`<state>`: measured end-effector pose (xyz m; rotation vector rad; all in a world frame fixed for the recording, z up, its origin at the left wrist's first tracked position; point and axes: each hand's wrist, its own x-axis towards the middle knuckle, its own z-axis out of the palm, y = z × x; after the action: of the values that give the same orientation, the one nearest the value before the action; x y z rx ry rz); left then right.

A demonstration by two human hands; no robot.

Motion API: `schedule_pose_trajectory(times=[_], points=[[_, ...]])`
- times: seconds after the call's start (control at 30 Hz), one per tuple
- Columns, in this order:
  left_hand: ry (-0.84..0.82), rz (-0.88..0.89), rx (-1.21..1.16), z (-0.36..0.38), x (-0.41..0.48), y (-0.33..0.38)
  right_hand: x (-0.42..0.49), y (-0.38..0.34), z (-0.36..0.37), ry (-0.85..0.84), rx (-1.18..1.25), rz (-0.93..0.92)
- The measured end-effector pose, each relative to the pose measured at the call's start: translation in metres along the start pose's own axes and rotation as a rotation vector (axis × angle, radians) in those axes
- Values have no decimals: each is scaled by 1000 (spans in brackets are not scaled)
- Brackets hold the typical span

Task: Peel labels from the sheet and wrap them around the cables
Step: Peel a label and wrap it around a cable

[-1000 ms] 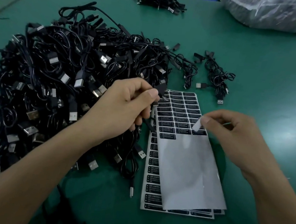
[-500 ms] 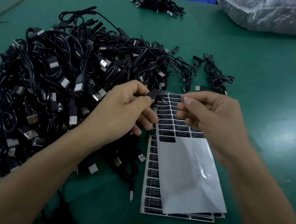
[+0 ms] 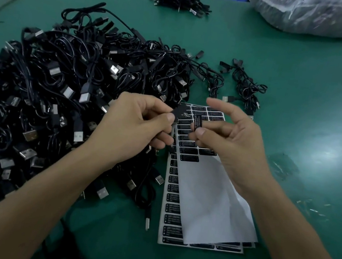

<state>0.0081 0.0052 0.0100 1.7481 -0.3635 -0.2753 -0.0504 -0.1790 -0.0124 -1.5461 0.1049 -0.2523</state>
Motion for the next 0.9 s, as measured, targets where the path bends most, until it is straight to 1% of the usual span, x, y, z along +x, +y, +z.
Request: schedule_pose_trajectory(times=[0.17,0.4,0.53,0.7,0.9], points=[[-14,-26,3,0,0,0,1,0,0,-9,56,83],[-48,-34,36,-1,1,-2,-1,-4,3,-22,93,87],[-45,-44,33,-1,1,-2,-1,-4,4,-21,60,36],[-73,-47,37,-2,2,-4,-1,-5,4,45,11,-19],[-72,-33,6,0,0,-2,-3,-6,7,22,107,-21]])
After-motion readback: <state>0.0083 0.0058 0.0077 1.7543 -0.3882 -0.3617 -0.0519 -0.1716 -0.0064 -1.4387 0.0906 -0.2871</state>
